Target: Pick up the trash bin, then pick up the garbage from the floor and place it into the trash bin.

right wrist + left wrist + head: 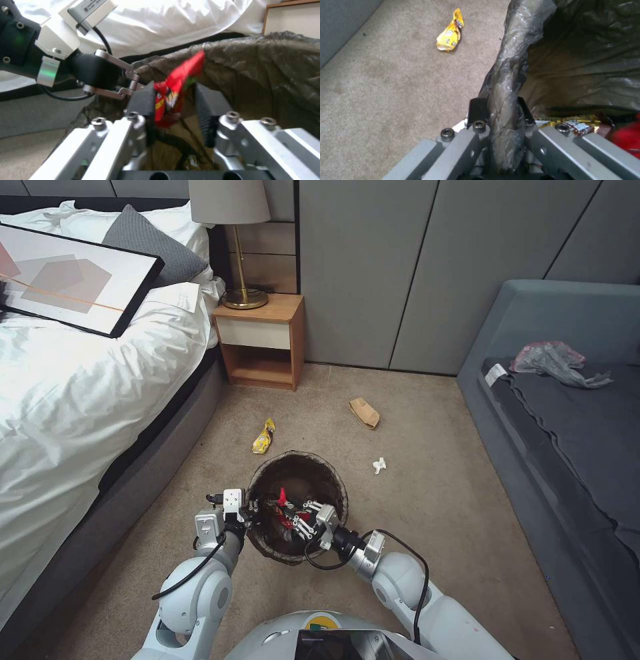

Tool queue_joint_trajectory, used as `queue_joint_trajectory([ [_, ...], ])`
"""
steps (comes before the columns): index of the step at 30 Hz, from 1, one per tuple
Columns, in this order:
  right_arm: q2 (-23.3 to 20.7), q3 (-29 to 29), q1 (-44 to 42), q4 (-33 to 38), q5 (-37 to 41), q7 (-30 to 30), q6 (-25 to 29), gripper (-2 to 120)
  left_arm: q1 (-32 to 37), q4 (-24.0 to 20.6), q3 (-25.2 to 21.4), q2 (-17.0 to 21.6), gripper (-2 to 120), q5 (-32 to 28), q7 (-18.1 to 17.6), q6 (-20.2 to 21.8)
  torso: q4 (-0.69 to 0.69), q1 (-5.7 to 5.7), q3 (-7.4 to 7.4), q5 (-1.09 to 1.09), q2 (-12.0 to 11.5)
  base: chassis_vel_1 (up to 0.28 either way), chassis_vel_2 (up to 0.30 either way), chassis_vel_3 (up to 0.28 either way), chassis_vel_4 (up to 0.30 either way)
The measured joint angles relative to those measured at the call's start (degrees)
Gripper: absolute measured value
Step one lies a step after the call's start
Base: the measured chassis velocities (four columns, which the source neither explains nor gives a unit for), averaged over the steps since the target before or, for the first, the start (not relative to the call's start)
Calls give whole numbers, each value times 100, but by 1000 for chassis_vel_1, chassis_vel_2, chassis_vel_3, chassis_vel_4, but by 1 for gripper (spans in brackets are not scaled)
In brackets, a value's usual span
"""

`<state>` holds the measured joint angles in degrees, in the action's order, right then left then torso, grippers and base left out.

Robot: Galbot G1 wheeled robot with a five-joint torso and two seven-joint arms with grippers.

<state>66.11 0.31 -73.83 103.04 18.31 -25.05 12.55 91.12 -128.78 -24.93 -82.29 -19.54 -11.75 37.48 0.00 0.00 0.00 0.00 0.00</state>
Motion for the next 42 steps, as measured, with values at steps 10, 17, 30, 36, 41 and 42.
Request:
queue_joint_trajectory([
  [10, -47, 103, -118, 191, -17, 60, -6, 68, -15, 15, -9, 9, 0, -1, 4, 0, 0, 0, 0, 0, 0, 0, 0, 0, 0],
  [17, -121, 327, -277, 594, -75, 206, 64, 93, -19, 28, -37, 13, 0, -3, 5, 0, 0, 0, 0, 0, 0, 0, 0, 0, 0],
  [30, 49, 931, -777, 1638, -564, 1049, 166, 100, -45, 80, -128, 28, 0, -12, 8, -9, 0, 0, 0, -1, 0, 0, 0, 0, 0],
  [36, 405, 1374, -1602, 2074, -1090, 2536, 82, 100, -78, 158, -204, 25, 0, 33, 21, -50, -2, 0, 0, 0, 0, 0, 0, 0, 0],
  [41, 1042, 1924, -2342, 1513, -1441, 3083, 796, 100, -137, 182, -277, 27, 0, 43, 25, -72, -2, 0, 0, 0, 0, 0, 0, 0, 0],
  [42, 1188, 2012, -2451, 1259, -1515, 3092, 1031, 100, -141, 182, -286, 34, 0, 43, 25, -74, -1, -1, -1, 0, 0, 0, 0, 0, 0],
])
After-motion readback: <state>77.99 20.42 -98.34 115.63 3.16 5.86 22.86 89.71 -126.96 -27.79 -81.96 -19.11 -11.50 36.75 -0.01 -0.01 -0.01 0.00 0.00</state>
